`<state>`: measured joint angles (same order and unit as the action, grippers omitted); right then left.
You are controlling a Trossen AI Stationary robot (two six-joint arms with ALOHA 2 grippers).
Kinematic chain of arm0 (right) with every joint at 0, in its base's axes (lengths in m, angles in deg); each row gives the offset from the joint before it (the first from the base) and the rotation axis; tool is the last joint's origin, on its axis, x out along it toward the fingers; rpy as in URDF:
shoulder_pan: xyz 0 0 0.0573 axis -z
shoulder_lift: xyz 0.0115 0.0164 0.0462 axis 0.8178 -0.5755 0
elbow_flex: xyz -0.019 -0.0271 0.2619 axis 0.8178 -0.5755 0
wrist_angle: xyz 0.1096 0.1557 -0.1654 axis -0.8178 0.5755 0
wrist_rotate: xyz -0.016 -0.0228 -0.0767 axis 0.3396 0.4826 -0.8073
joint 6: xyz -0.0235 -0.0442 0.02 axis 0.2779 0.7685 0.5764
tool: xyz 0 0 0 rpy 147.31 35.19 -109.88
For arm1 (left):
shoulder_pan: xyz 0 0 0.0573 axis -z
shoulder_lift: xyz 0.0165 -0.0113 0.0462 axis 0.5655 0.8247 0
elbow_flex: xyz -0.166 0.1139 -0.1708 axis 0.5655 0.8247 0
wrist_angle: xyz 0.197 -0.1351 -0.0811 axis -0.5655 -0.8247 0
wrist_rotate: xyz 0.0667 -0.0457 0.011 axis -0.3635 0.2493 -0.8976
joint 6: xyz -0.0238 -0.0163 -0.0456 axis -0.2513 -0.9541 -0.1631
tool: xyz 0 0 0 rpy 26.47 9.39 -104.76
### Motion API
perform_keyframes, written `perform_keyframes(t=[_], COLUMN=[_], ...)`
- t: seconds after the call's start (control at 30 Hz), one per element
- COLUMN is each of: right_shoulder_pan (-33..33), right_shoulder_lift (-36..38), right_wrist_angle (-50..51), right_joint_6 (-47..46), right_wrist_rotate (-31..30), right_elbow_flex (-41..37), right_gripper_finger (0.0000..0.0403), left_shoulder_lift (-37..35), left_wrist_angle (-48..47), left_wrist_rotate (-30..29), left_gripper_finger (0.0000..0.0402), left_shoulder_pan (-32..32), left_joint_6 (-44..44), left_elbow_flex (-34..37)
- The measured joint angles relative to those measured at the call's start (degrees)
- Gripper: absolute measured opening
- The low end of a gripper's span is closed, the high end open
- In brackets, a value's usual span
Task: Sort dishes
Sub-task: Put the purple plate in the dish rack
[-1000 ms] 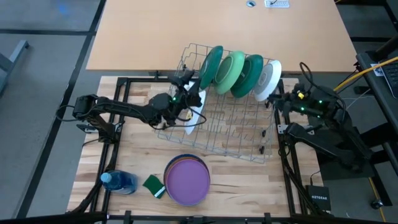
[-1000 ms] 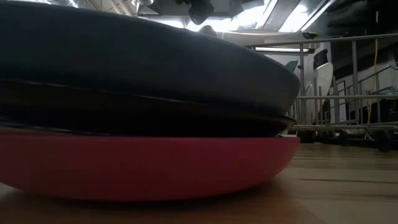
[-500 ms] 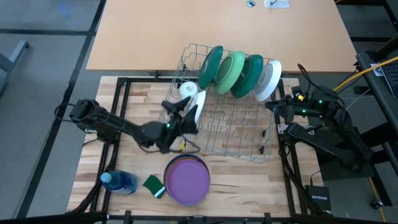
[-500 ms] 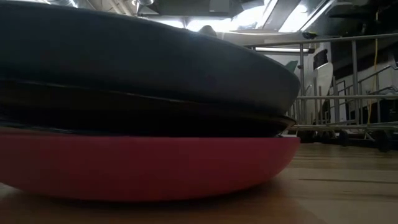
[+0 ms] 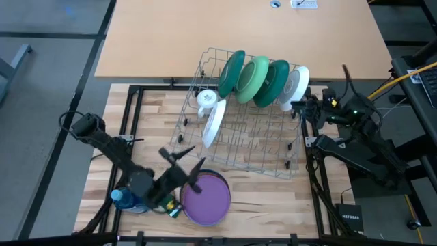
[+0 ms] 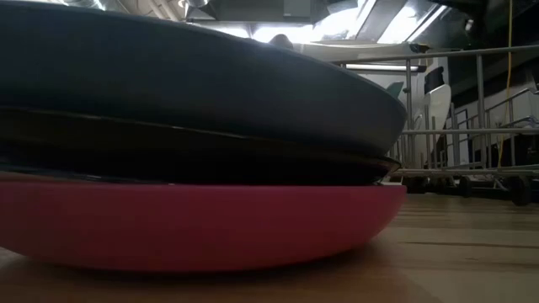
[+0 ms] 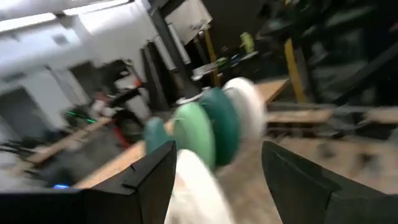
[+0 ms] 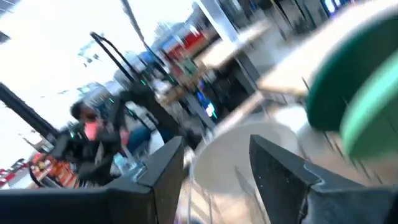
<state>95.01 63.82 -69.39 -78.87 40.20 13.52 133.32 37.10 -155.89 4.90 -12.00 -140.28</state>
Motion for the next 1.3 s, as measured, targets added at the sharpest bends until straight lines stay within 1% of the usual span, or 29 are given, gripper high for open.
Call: perform_keyframes(t=[0.13, 0.23, 0.3, 0.37, 0.53, 0.63, 0.7, 0.83, 0.97, 1.07, 1.17, 1.3], right_shoulder_pan=[-0.1, -0.3, -2.3, -5.5, -15.3, -21.9, -26.7, -37.3, -47.6, -54.7, -61.1, -67.7], right_shoulder_lift=[-2.6, -5.4, -6.9, -7.6, -7.8, -8.0, -8.9, -12.3, -16.8, -20.6, -24.7, -30.0], right_wrist_angle=[-11.9, -16.9, -18.9, -20.4, -26.1, -27.2, -27.2, -27.2, -27.3, -27.7, -31.7, -39.6], right_joint_6=[-4.7, -8.2, -9.1, -8.9, -7.4, -7.2, -6.3, -4.6, -4.0, -4.0, -4.0, -2.2], right_wrist_rotate=[0.0, 3.0, 4.5, 3.9, -4.8, -8.5, -10.7, -17.6, -23.5, -27.0, -31.2, -35.8], right_elbow_flex=[-4.5, -7.5, -8.5, -8.8, -8.8, -8.7, -8.7, -8.7, -8.7, -8.7, -8.7, -8.7], right_gripper_finger=[0.0186, 0.0186, 0.0186, 0.0186, 0.0186, 0.0186, 0.0186, 0.0186, 0.0186, 0.0186, 0.0186, 0.0186], left_shoulder_lift=[0.0, 0.0, 0.0, 0.0, 0.0, 0.0, 0.0, 0.0, 0.0, 0.0, 0.0, 0.0], left_wrist_angle=[-7.8, -16.2, -21.5, -25.8, -34.9, -41.7, -46.9, -55.6, -61.4, -65.4, -70.0, -76.6], left_wrist_rotate=[0.1, 1.1, 2.6, 4.2, 6.6, 8.5, 10.9, 16.8, 21.3, 24.6, 28.9, 35.6], left_gripper_finger=[0.0225, 0.0225, 0.0225, 0.0225, 0.0225, 0.0225, 0.0225, 0.0225, 0.0225, 0.0225, 0.0225, 0.0225], left_shoulder_pan=[4.1, 6.6, 7.9, 9.0, 10.6, 10.7, 10.6, 10.0, 9.2, 8.5, 7.5, 5.8], left_joint_6=[-14.9, -27.7, -34.9, -40.7, -53.9, -63.0, -69.1, -79.2, -83.6, -85.4, -88.1, -93.4], left_elbow_flex=[0.0, 0.0, 0.0, 0.0, 0.0, 0.0, 0.0, 0.0, 0.0, 0.0, 0.0, 0.0])
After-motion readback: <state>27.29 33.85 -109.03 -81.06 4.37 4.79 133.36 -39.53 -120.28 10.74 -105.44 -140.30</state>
